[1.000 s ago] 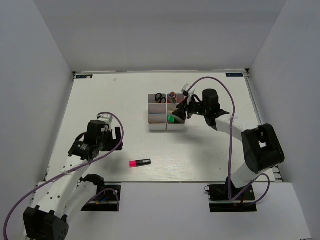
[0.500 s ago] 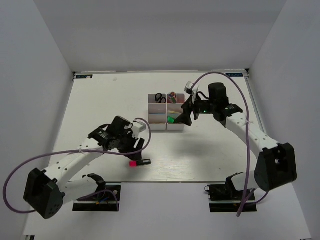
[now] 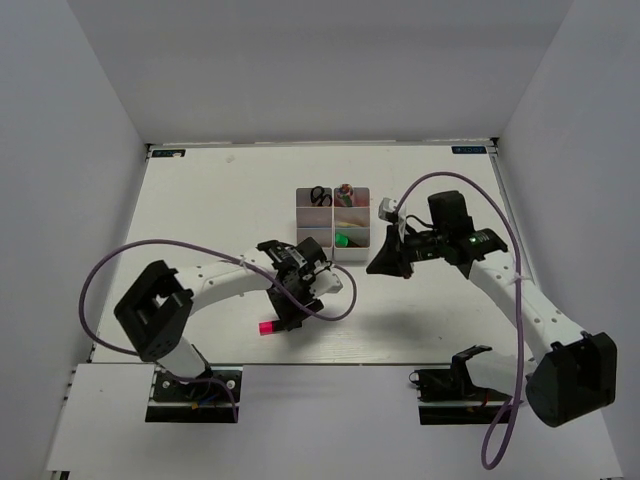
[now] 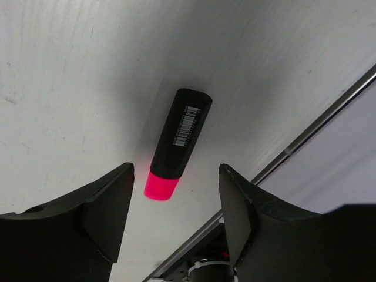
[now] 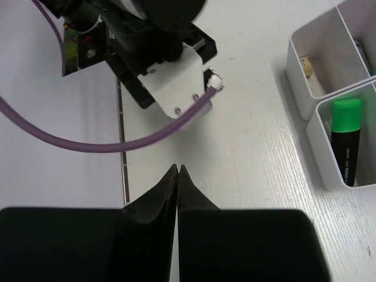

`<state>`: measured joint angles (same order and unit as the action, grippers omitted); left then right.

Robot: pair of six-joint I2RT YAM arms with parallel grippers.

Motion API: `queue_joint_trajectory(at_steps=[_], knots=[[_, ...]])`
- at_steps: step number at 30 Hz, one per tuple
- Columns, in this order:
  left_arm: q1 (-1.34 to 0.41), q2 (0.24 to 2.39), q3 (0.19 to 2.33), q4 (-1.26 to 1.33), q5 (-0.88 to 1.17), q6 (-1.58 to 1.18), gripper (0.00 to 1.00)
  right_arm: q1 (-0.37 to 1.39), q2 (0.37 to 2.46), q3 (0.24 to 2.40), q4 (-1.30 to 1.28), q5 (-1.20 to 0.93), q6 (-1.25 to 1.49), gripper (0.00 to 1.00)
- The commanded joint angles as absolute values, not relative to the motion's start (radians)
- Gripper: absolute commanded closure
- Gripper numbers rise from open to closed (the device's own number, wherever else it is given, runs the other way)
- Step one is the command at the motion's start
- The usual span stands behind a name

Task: Sort the stationery into containers
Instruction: Pick up the pen from the center of the board.

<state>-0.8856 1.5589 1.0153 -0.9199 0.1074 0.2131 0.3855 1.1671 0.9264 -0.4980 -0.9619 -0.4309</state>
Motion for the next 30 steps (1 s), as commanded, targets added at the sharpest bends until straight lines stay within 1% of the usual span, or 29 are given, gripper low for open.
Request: queue_joint_trajectory(at_steps=[1,2,9,12,13,15,16,17,18,19,20,21,22,23,24,25,26,27,28,30], knots=[[-0.888,1.583,1.068,-0.937,0.089,0.308,0.31,0.379,1.12,0.911,-0.529,-1.011,-0.437,0.98],[-0.89,1.592,1.071,-0.928,0.089,0.314,0.31,0.376,1.108,0.907,-0.529,-1.006,-0.434,0.97],[-0.907,1.704,1.086,-0.904,0.091,0.321,0.31,0.357,1.072,0.877,-0.503,-1.019,-0.408,0.96],[-0.917,1.73,1.08,-0.887,0.089,0.311,0.32,0.348,1.075,0.884,-0.509,-1.025,-0.4,0.94],[-0.919,1.738,1.074,-0.881,0.084,0.311,0.35,0.347,1.069,0.885,-0.508,-1.022,-0.402,0.94],[-0.923,1.744,1.069,-0.867,0.081,0.305,0.37,0.339,1.066,0.881,-0.508,-1.026,-0.397,0.94],[-0.928,1.75,1.063,-0.858,0.077,0.302,0.39,0.337,1.063,0.884,-0.508,-1.029,-0.397,0.94],[-0.93,1.752,1.06,-0.854,0.063,0.302,0.5,0.331,1.06,0.884,-0.509,-1.029,-0.394,0.94],[-0.936,1.761,1.054,-0.848,0.052,0.299,0.56,0.328,1.057,0.882,-0.505,-1.029,-0.393,0.94],[-0.94,1.767,1.052,-0.85,0.046,0.296,0.66,0.327,1.052,0.881,-0.503,-1.031,-0.391,0.94],[-0.945,1.77,1.051,-0.847,0.037,0.296,0.72,0.321,1.052,0.884,-0.5,-1.034,-0.387,0.94],[-0.954,1.781,1.048,-0.845,0.026,0.293,0.77,0.315,1.045,0.882,-0.5,-1.034,-0.38,0.94],[-0.959,1.784,1.043,-0.842,0.02,0.293,0.81,0.313,1.042,0.882,-0.5,-1.035,-0.379,0.94],[-0.959,1.784,1.043,-0.842,0.014,0.282,0.87,0.308,1.039,0.882,-0.494,-1.035,-0.376,0.93],[-0.963,1.787,1.043,-0.838,0.006,0.278,0.89,0.302,1.037,0.881,-0.495,-1.034,-0.377,0.93],[-0.963,1.779,1.045,-0.844,0.006,0.273,0.92,0.302,1.032,0.877,-0.495,-1.026,-0.376,0.88],[-0.963,1.758,1.061,-0.845,0.006,0.259,0.93,0.299,1.032,0.877,-0.494,-1.016,-0.37,0.75],[-0.956,1.744,1.068,-0.848,-0.017,0.243,0.95,0.295,1.029,0.879,-0.492,-0.984,-0.355,0.26],[-0.939,1.673,1.072,-0.841,-0.014,0.233,0.97,0.29,1.028,0.877,-0.486,-0.947,-0.344,0.1],[-0.898,1.616,1.106,-0.815,0.0,0.175,0.99,0.284,1.02,0.87,-0.465,-0.905,-0.336,0.09]])
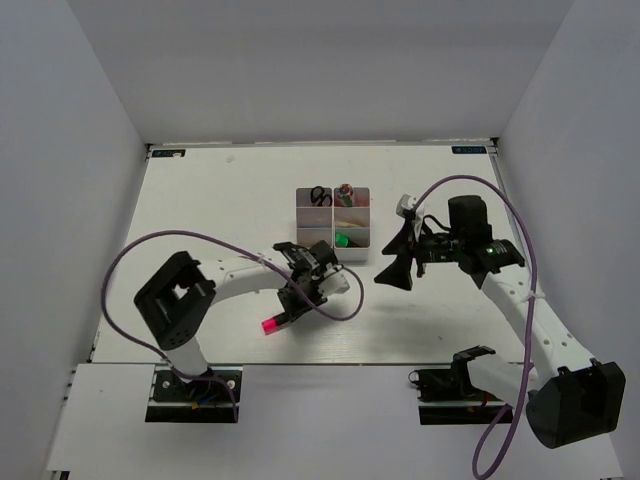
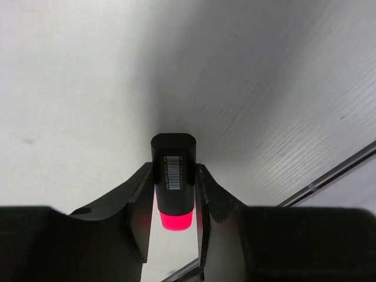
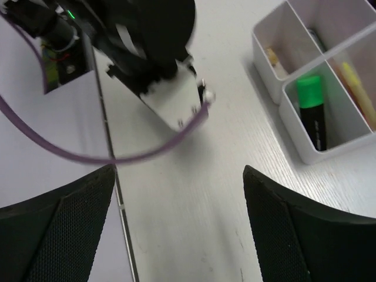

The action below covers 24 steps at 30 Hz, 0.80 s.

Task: Sort the stationery into containers
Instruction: Pick up the pen from the center of the board, then place the pen in the storage box.

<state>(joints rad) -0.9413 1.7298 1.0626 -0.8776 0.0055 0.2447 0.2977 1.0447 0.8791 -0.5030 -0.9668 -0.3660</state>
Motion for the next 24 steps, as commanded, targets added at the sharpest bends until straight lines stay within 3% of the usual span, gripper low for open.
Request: queue_joint_trajectory(at_steps=[1,3,4,5,6,11,14,15,24], knots=[[-0.841,1.53,1.124,-0.799,0.047,0.143,1.0,0.282,1.016,0.852,-0.444,-0.843,-0.327,0.09],[-0.804,1.487,1.14,-0.711,0.115,0.063,1.0,0.279,1.008,0.845,-0.437,-0.809,-0.328,0.15],[-0.789,1.452,1.149,-0.663,0.148,0.042,1.0,0.273,1.009,0.848,-0.445,-0.807,-0.337,0.32],[-0.755,1.43,1.15,-0.597,0.159,0.02,1.0,0.27,1.014,0.854,-0.443,-0.798,-0.327,0.76],[-0.75,1.418,1.149,-0.563,0.169,-0.039,1.0,0.265,1.015,0.854,-0.434,-0.746,-0.307,1.0],[-0.703,1.445,1.126,-0.138,0.169,-0.208,1.0,0.247,0.993,0.821,-0.385,-0.722,-0.258,1.0],[-0.693,1.495,1.085,-0.014,0.146,-0.303,1.0,0.238,0.996,0.811,-0.368,-0.719,-0.245,1.0],[-0.696,1.508,1.083,0.144,0.14,-0.327,1.0,0.236,0.999,0.81,-0.37,-0.718,-0.247,1.0],[-0.848,1.675,1.134,0.471,-0.268,-0.154,1.0,0.212,1.0,0.802,-0.368,-0.744,-0.247,1.0]])
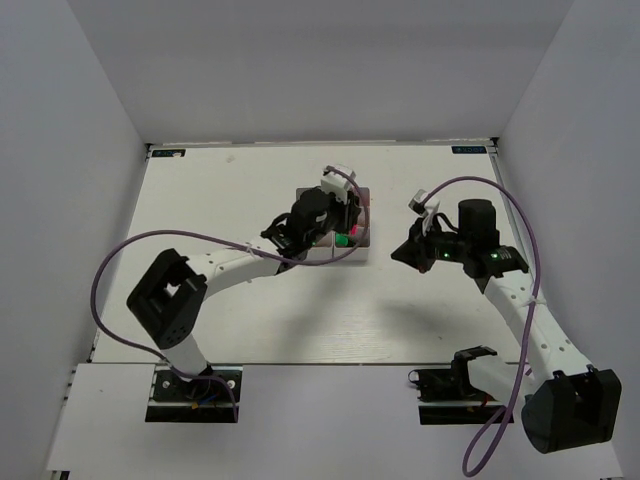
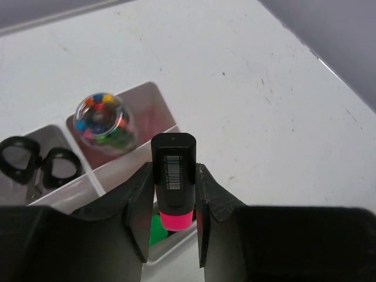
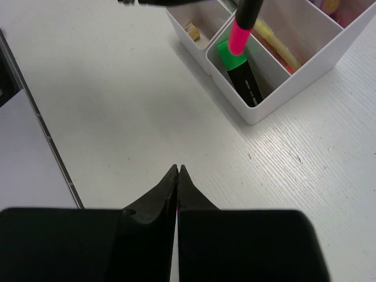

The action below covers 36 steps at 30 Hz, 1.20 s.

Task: Sort the stationery into containers
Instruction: Place the pen in the storage box.

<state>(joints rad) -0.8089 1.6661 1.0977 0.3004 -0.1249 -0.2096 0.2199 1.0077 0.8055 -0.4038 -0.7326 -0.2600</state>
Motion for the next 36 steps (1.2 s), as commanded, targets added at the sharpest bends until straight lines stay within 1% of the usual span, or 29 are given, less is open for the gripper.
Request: queue_joint_trajectory(at_steps=[1,10,24,34,36], knots=[[-0.854,1.69,1.143,0.475,-0.302,-0.149,1.0,0.206,0.997,0.802,-0.37,-0.744,-0.252,1.0],[-0.891,1.733,1.134,0.486,-0.35,-0.144,1.0,0.181,0.989,0.798,-0.367,-0.747,-0.245,1.0],[-0.897,1.753,1.008,0.558,-0.368,-0.201,1.0,0.14,0.989,0.795,-0.357,-0.773,-0.218,1.0],[-0.905,1.812,1.019,0.571,-0.394,-0.206,1.0,0.112,0.986,0.792,-0.359,-0.807,-0.212,1.0],[-0.908,1.825,1.02,0.578,-0.402,-0.21,0.95,0.103,0.986,0.793,-0.36,-0.818,-0.209,1.0]])
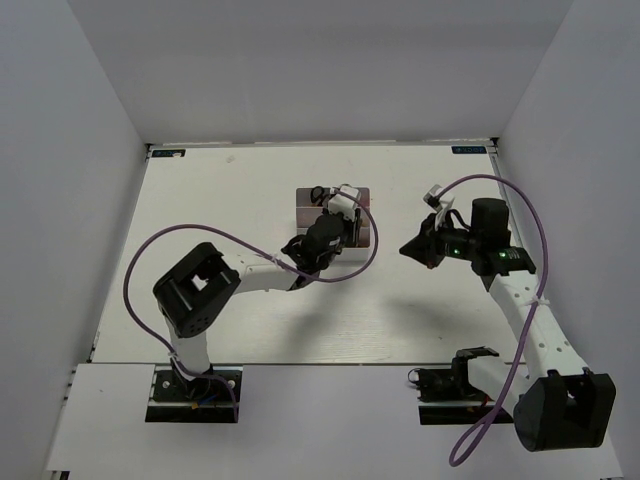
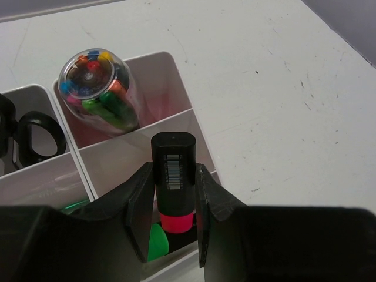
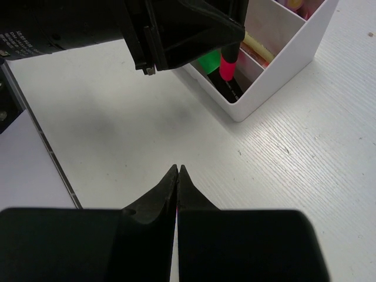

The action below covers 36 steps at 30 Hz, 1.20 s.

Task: Sort the stationery into containers
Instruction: Place the pen in the storage box, then reset both arms

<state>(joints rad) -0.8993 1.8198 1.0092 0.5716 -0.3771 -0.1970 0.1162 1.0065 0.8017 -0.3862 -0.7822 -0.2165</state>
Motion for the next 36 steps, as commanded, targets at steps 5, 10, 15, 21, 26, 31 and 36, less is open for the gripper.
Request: queue_joint_trajectory(at_steps=[5,10,15,21,26,31,36], knots=[[-0.919,1.827,1.014,0.586,-0.431,-0.212,0.54,0.095,0.985,0.793,-0.359,-0.839,-0.207,1.0],[-0.925,1.799,0.997,0.575,-0.439,-0.198,0.39,0.081,0.986,0.795,-0.357,-0.857,-0.202,1.0],[-0.936,1.758,0.982,0.578,-0.442,-0.189,0.29,0.069,0.986,0.793,-0.361,-0.874,-0.196,1.0],[-1.0,1.6,1.006,0.482,-0.426,-0.051,0.27,0.055,0.989,0.793,-0.371,-0.925,-0.201,0.09],[-1.014,1.367,1.191,-0.247,-0.341,-0.086,1.0,0.035,1.02,0.793,-0.336,-0.873,-0.07,0.09],[-0.933,1.143,1.088,-0.647,-0.34,-0.221,0.0,0.014,1.026,0.815,-0.305,-0.597,0.093,0.09],[-0.76,0.84,0.808,-0.748,-0.293,-0.258,0.0,0.012,0.98,0.77,-0.259,-0.511,0.115,0.09]])
